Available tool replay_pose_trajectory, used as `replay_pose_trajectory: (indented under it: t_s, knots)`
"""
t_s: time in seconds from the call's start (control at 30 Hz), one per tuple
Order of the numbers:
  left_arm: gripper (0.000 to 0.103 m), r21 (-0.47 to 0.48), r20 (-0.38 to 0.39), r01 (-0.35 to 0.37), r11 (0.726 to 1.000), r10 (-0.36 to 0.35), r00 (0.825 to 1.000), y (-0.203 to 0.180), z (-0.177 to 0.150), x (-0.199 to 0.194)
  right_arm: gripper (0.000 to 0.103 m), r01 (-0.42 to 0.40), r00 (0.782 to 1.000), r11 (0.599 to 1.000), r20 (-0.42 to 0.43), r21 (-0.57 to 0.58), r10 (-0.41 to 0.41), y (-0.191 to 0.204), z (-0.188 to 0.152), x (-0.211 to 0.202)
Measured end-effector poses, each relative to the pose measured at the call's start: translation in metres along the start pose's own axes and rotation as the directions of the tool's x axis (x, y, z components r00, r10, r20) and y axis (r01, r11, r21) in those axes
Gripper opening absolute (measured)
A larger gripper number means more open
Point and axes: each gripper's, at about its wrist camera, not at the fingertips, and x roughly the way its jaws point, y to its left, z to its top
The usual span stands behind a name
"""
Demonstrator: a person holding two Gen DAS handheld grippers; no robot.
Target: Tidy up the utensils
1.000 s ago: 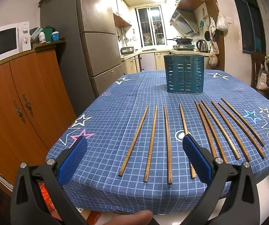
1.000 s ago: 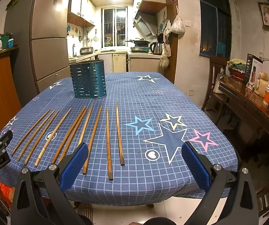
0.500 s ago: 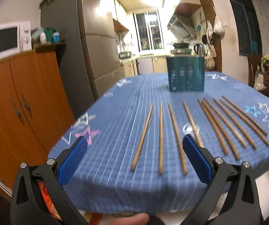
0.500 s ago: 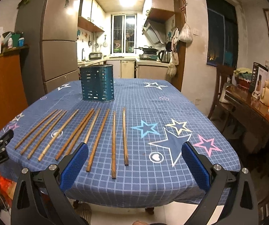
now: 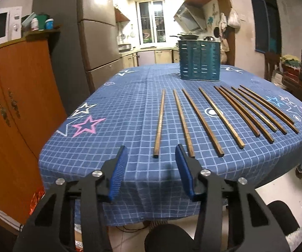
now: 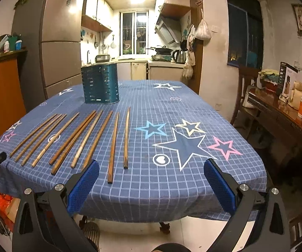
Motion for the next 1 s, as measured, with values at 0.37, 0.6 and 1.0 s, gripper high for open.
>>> replay_pose_trajectory:
  t_s: [0.37, 0.6, 1.0]
  knots:
    - [0.042, 0.057, 0.003, 0.049, 0.997, -0.05, 0.999, -0.007, -0.001, 0.023, 0.076, -0.123, 0.992, 0.981, -0.018, -0.15, 0.122, 0.06, -0.011, -0.007]
    - [0.042, 0.056, 0.013, 0.091, 0.994, -0.092, 0.996, -0.001, -0.004, 0.027, 0.048, -0.182, 0.983, 0.965, -0.067, -0.19, 0.172, 0.086, -0.011, 0.0]
    - [0.042, 0.059, 0.053, 0.125, 0.99, -0.128, 0.99, 0.005, -0.009, 0.029, 0.011, -0.222, 0.975, 0.943, -0.069, -0.248, 0.212, 0.131, -0.029, 0.02]
